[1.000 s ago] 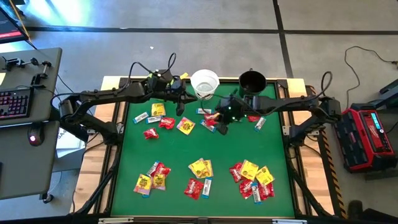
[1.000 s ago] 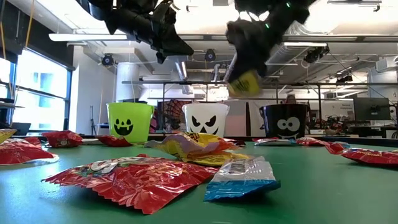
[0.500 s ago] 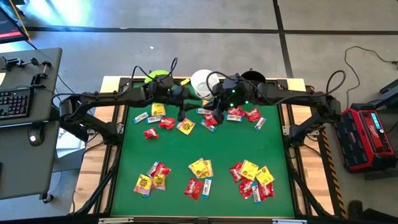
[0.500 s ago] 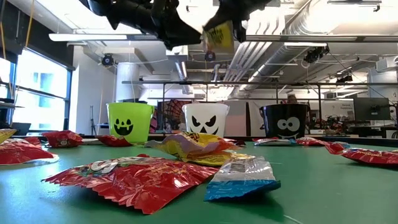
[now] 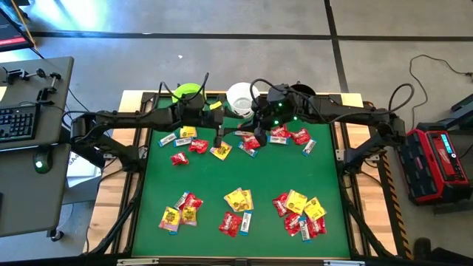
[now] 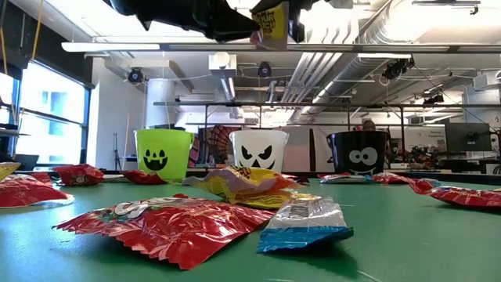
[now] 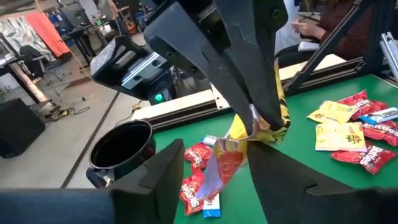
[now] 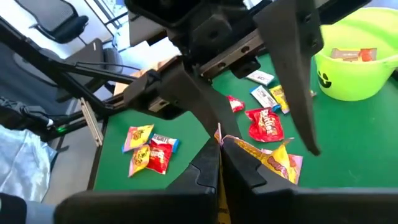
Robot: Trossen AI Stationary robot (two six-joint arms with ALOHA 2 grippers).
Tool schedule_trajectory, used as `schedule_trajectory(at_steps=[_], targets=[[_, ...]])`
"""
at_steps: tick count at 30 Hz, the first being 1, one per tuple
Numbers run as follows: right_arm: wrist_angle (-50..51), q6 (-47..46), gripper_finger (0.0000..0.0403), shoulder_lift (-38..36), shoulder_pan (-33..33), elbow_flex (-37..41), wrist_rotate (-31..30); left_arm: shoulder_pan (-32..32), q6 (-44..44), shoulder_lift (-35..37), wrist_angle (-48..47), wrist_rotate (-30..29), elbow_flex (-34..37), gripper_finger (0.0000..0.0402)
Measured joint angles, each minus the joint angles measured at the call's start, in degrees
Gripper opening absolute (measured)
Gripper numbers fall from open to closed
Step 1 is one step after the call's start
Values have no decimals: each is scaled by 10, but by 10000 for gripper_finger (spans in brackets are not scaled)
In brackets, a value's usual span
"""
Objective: Sort candy by brand, put in halloween buckets
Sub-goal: Put the yellow candy into the green bucket
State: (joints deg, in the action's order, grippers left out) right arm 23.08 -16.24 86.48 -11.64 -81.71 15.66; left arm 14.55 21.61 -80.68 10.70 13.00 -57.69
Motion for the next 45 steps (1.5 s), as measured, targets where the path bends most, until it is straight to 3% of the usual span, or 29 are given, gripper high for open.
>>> schedule_trajectory(at_steps=[13,19,30,38,45], targets=[[-13,4,12,0,0,0,-22,1,-10,1,-2,-2,0,7],[-13,2,71,0,0,-1,-47,16,-94,1,-25,-23,0,2],[-12,14,208,0,0,-1,-128,53,-168,3,-73,-86,0,0],[7,17,220,0,0,-1,-148,100,-193,53,-197,-196,0,0],[10,6,220,0,-1,-1,-142,176,-239,102,-375,-241,0,0]])
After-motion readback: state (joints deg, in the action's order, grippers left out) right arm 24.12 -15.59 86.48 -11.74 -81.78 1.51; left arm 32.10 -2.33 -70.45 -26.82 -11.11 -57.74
